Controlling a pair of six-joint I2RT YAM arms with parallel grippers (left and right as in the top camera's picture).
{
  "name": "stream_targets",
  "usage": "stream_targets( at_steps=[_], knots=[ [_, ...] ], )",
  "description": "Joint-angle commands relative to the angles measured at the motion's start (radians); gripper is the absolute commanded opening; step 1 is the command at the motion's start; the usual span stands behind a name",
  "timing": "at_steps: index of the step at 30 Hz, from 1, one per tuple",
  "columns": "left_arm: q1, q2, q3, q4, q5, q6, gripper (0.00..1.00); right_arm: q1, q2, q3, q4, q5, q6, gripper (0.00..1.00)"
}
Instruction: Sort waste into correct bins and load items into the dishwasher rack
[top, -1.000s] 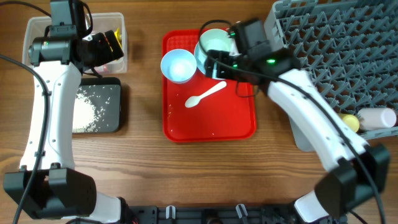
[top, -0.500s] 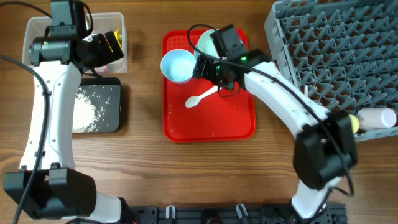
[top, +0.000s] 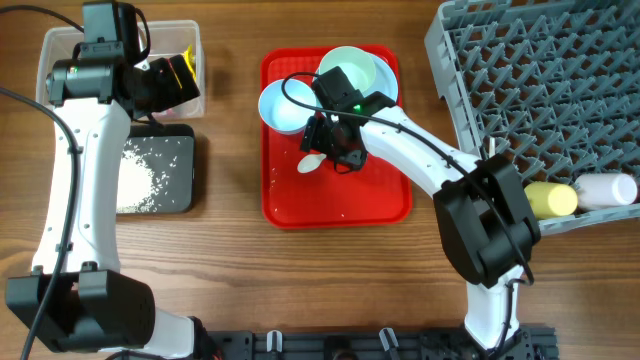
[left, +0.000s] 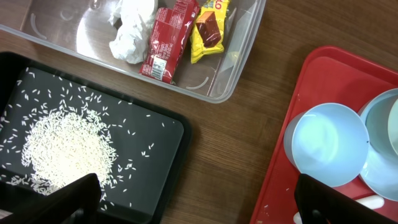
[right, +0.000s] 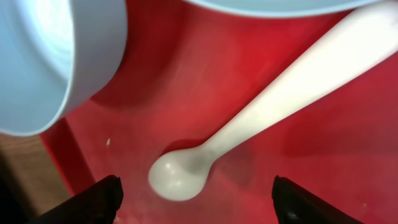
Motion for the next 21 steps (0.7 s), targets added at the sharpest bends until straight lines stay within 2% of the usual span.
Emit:
stream_targets(
  at_steps=[1,13,21],
  knots=[
    [0.005,0.010,-0.003,-0.004,0.012,-0.008,1.00,-0.002,0.051,0.005,-0.003,0.046,0.023,0.79],
    [0.005,0.010,-0.003,-0.004,0.011,-0.008,1.00,-0.002,0.072,0.009,-0.044,0.043,0.038,0.72],
    [0.005,0.010,-0.003,-0.004,0.011,-0.008,1.00,-0.002,0.073,0.097,-0.182,0.118,-0.060,0.70]
  ],
)
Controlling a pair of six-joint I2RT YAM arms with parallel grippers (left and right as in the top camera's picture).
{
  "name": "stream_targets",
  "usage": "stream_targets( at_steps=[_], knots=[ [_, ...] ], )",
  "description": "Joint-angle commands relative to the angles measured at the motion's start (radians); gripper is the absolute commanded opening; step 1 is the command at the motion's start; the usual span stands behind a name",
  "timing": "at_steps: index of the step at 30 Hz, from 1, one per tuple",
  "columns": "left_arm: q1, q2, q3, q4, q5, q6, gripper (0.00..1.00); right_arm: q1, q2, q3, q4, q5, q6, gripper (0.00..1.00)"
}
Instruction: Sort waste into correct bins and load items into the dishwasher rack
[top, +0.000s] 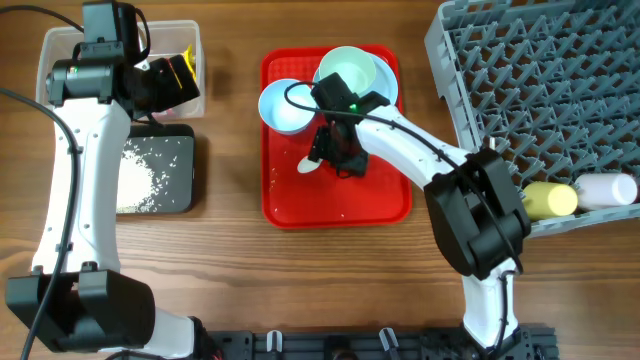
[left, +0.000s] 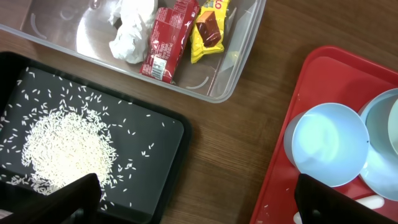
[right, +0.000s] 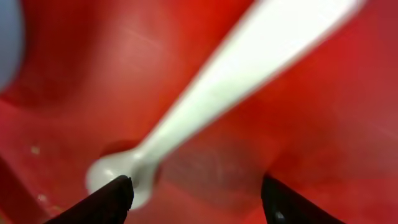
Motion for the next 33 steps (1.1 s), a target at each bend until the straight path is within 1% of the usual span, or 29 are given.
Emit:
stream_targets(
  at_steps=[1,5,8,10,15,18,24,33],
  knots=[
    [0.005,0.010,-0.003,-0.003,0.011,-0.008,1.00,0.000,0.021,0.083,-0.077,0.091,-0.080,0.70],
    [0.005,0.010,-0.003,-0.003,0.011,-0.008,1.00,-0.001,0.021,0.150,-0.158,0.137,-0.216,0.71],
    [0.005,0.010,-0.003,-0.004,0.011,-0.008,1.00,0.003,0.021,0.194,-0.179,0.144,-0.363,0.71],
    [0.005,0.010,-0.003,-0.003,0.010,-0.008,1.00,0.010,0.021,0.220,-0.182,0.181,-0.420,0.71],
    [0.005,0.010,-0.003,-0.003,0.007,-0.008,1.00,0.012,0.026,0.222,-0.083,0.179,-0.567,0.72],
    [0.005,0.010,-0.003,-0.003,0.007,-0.008,1.00,0.012,0.028,0.222,-0.010,0.122,-0.665,0.72],
    [0.005,0.010,-0.003,-0.003,0.007,-0.008,1.00,0.016,0.039,0.221,0.066,0.020,-0.680,0.72],
    [0.005,0.010,-0.003,-0.003,0.003,-0.008,1.00,0.026,0.127,0.221,0.052,-0.104,-0.658,0.71]
  ],
)
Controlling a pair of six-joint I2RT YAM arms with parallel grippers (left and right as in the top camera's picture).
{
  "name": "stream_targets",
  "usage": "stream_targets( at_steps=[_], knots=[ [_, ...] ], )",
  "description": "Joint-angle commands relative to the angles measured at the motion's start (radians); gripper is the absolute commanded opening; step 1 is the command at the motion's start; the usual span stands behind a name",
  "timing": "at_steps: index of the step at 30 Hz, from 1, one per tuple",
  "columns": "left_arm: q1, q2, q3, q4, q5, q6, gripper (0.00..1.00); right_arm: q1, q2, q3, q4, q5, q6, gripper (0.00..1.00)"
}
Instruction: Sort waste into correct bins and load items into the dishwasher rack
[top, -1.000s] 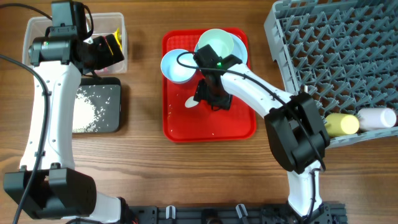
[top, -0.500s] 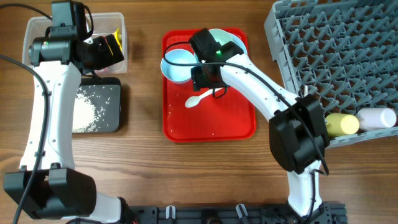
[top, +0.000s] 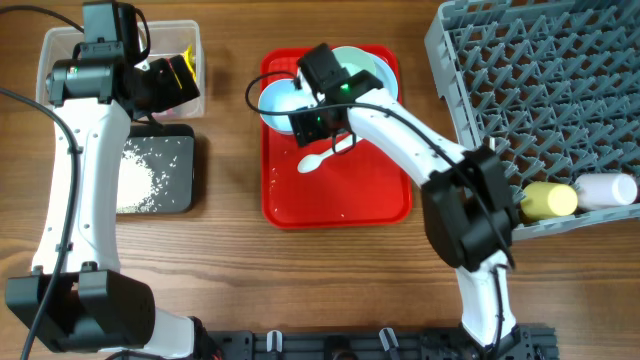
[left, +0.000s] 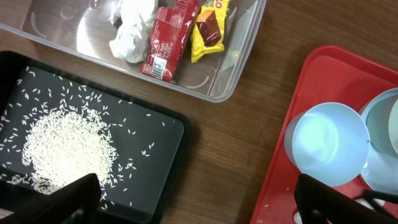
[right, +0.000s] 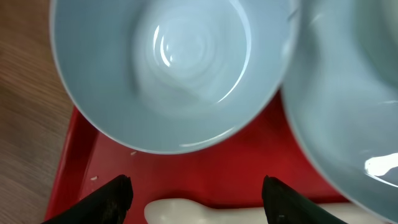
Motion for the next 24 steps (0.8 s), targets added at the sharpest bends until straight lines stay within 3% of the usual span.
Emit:
stream_targets(
  at_steps=[1,7,13,21,23,24],
  knots=[
    [0.005,0.010,-0.003,0.000,0.004,-0.008,1.00,0.015,0.060,0.014,-0.014,-0.074,0.014,0.71],
    [0.005,0.010,-0.003,-0.001,0.000,-0.008,1.00,0.018,0.068,0.014,-0.058,-0.129,0.082,0.71],
    [0.005,0.010,-0.003,-0.002,0.001,-0.008,1.00,0.015,0.068,0.014,-0.223,-0.133,0.122,0.72],
    [0.005,0.010,-0.003,-0.009,0.001,-0.008,1.00,-0.042,0.068,0.014,-0.434,0.006,0.169,0.75],
    [0.005,0.010,-0.003,-0.009,0.001,-0.008,1.00,-0.067,0.067,0.014,-0.455,0.018,0.170,0.69],
    [0.005,0.010,-0.003,-0.009,0.001,-0.008,1.00,-0.085,0.066,0.015,-0.465,0.018,0.171,0.61]
  ],
)
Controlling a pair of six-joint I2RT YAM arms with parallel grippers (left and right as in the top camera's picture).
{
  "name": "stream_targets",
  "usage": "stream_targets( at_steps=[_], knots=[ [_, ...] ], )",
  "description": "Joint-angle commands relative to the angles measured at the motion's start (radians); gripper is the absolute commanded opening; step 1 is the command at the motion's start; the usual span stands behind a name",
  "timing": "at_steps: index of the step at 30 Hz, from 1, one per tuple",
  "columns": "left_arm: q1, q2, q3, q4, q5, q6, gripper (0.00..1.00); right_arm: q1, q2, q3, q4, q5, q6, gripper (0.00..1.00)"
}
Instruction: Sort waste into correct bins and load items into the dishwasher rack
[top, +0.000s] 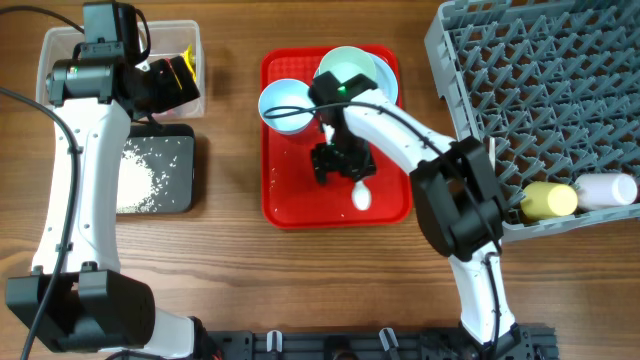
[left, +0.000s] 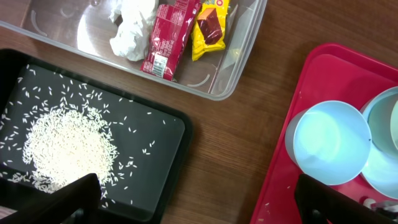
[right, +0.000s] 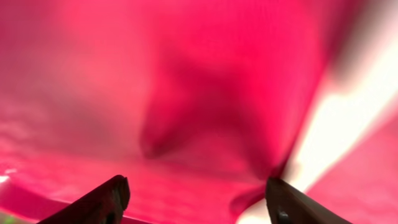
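A white spoon (top: 361, 196) lies near the front right of the red tray (top: 285, 205). My right gripper (top: 343, 162) is down on the tray just left of the spoon's bowl end. The right wrist view is a blurred close-up of red tray. In it the right gripper (right: 196, 202) stands open, and the spoon (right: 348, 118) runs past its right finger. A pale blue bowl (top: 285, 105) and a green bowl (top: 350, 70) sit at the tray's far end. Beside the clear waste bin (left: 230, 74), my left gripper (left: 199, 205) is open and holds nothing.
The grey dishwasher rack (top: 540, 90) fills the right side, with a yellow cup (top: 548, 200) and a white cup (top: 605, 190) at its front edge. A black tray of rice (left: 68, 140) lies below the bin. Crumpled tissue and wrappers (left: 168, 37) are in the bin.
My right gripper was over the blue bowl's rim and is now low on the tray's middle. The spoon has shifted from the tray's left middle to its front right. The left arm is unchanged.
My right gripper hung open over the spoon on the tray, then came very close to it. After that it was up by the blue bowl, with the spoon where it had been. Now it is low again and the spoon lies further right and forward.
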Motion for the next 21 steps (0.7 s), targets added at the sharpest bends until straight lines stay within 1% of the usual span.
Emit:
stream_targets(
  at_steps=[1,3,6,8,10,13,15,18,21],
  knots=[
    [0.005,0.010,-0.003,-0.001,0.001,-0.008,1.00,-0.066,0.002,0.009,-0.026,0.065,0.030,0.57],
    [0.005,0.010,-0.003,-0.001,0.001,-0.008,1.00,-0.085,-0.014,0.009,-0.026,0.063,0.029,0.52],
    [0.005,0.010,-0.003,-0.001,0.001,-0.008,1.00,-0.091,-0.068,0.009,-0.018,0.073,0.022,0.52],
    [0.005,0.010,-0.003,-0.001,0.001,-0.008,1.00,-0.090,-0.105,0.009,-0.006,0.092,-0.008,0.55],
    [0.005,0.010,-0.003,-0.001,0.001,-0.008,1.00,-0.090,-0.125,0.009,0.011,0.093,-0.071,0.59],
    [0.005,0.010,-0.003,-0.001,0.001,-0.008,1.00,-0.090,-0.124,0.005,0.031,0.094,-0.235,0.63],
    [0.005,0.010,-0.003,-0.002,0.001,-0.008,1.00,-0.090,-0.124,-0.021,0.057,0.094,-0.297,0.64],
    [0.005,0.010,-0.003,-0.005,0.001,-0.008,1.00,-0.090,-0.124,-0.072,0.091,0.111,-0.315,0.66],
    [0.005,0.010,-0.003,-0.009,0.001,-0.008,1.00,-0.090,-0.124,-0.129,0.116,0.173,-0.315,0.67]
  ],
)
